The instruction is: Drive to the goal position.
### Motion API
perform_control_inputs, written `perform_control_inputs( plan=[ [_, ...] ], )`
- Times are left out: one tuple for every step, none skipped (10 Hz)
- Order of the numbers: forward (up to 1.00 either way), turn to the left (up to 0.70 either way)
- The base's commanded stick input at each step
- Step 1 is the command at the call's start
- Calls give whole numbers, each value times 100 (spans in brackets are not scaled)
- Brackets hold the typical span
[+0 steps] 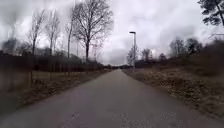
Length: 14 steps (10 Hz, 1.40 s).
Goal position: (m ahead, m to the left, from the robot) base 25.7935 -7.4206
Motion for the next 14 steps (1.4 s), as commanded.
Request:
perform_control_inputs(
  plan=[
    [70, 0],
    [70, 0],
    [70, 0],
    [70, 0],
    [70, 0],
    [70, 0],
    [70, 0],
    [70, -3],
    [70, -5],
    [70, -8],
    [70, -10],
    [70, -8],
    [70, -7],
    [70, -5]
  ],
)
